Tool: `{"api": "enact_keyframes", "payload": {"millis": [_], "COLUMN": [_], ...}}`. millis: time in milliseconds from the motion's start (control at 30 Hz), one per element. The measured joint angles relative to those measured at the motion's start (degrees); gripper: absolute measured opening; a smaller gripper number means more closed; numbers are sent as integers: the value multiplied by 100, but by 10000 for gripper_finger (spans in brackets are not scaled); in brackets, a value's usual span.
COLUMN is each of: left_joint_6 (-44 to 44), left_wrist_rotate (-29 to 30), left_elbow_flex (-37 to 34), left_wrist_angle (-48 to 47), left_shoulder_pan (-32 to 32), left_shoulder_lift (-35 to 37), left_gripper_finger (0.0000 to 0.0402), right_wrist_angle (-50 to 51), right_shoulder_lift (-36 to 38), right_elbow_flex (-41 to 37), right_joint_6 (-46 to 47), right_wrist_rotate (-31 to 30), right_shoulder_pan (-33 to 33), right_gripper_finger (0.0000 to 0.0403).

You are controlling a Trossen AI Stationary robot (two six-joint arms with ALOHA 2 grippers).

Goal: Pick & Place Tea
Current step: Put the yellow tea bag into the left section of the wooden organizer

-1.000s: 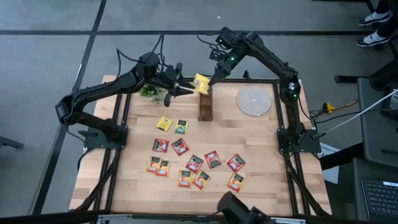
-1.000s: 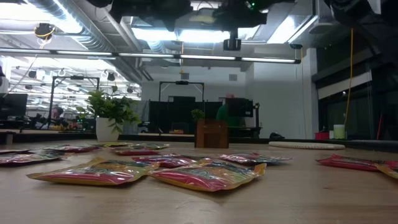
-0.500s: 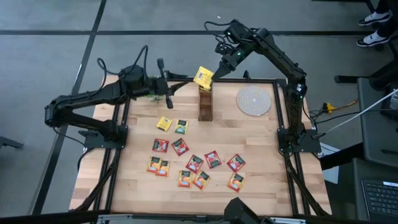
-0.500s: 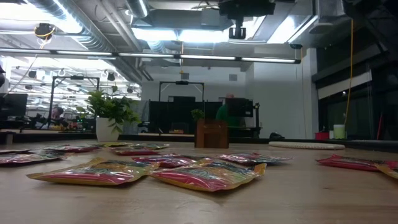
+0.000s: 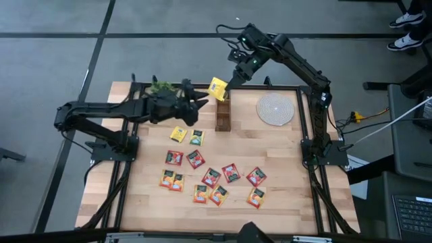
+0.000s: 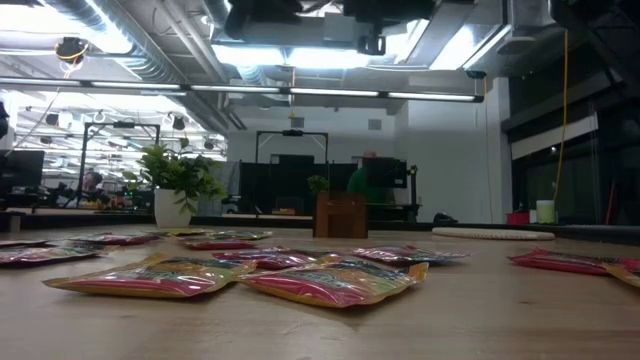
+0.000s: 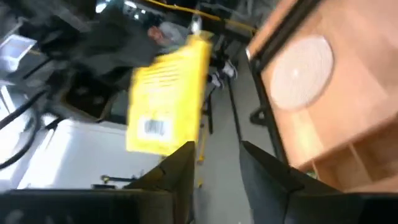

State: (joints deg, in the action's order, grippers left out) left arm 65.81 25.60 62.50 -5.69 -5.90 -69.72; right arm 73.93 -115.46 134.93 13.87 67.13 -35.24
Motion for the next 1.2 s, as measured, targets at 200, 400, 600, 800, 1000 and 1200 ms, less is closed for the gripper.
{"api": "enact_keyframes", "payload": {"millis": [200,400,600,800,1000,1200], "left_joint_6": [485,511,520,698,703,703], "left_wrist_rotate": [556,869,1036,1087,1087,1095], "left_elbow_flex": [-2,0,0,0,0,0], "left_wrist_angle": [394,596,653,810,813,811], "left_shoulder_pan": [149,255,254,244,243,291], "left_shoulder_lift": [-239,-244,-244,-244,-244,-244], "left_gripper_finger": [182,216,220,210,198,120], "right_wrist_angle": [-266,-399,-794,-824,-924,-951], "right_shoulder_lift": [0,-1,-2,-4,-4,-5], "right_elbow_flex": [-2,-2,-2,-4,-7,-7], "right_joint_6": [390,452,696,692,708,708], "right_wrist_rotate": [-2,-17,-170,-316,-391,-520], "right_shoulder_pan": [30,43,119,228,330,393], "right_gripper_finger": [4,6,6,8,9,9]}}
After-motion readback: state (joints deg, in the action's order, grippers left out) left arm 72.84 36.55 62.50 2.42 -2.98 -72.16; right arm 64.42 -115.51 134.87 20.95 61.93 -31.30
